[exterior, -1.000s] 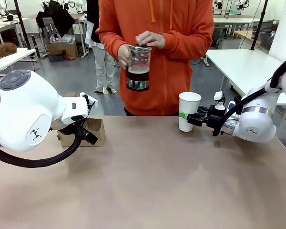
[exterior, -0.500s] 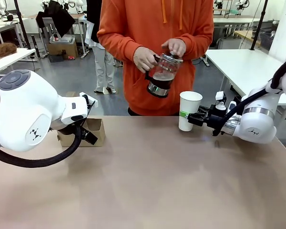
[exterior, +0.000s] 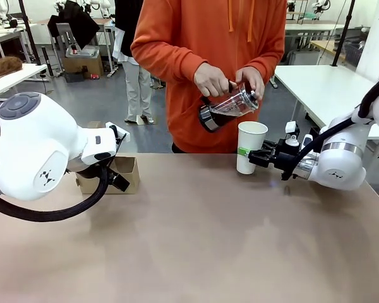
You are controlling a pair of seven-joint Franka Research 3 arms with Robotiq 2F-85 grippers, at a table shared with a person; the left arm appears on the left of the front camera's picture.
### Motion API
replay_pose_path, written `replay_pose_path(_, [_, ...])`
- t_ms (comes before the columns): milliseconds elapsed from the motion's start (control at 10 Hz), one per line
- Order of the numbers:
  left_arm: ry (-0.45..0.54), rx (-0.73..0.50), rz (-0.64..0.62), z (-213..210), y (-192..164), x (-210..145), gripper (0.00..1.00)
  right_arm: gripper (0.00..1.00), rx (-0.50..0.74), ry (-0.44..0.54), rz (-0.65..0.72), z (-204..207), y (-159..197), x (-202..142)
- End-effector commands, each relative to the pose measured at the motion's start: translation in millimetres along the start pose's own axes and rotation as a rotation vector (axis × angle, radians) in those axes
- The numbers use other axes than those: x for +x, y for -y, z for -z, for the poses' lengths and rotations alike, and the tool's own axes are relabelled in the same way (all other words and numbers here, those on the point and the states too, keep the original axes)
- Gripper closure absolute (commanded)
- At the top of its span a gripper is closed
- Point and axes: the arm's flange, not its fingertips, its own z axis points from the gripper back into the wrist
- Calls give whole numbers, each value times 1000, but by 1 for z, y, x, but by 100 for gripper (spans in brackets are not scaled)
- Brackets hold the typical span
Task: Pour a drink into a cup and package it in a carrier.
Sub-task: When a person places the Paper Cup Lid on the 600 ml Paper Cup , lift the 600 ml Paper Cup.
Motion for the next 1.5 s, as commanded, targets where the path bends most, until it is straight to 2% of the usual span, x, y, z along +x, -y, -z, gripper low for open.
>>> replay_pose_path(0, [1,-2,-1,0,0,0,0,20,-11,-8,-2,2,0,2])
replay_pose_path(1400, [1,-2,-1,0,0,0,0,20,-11,-8,-2,2,0,2])
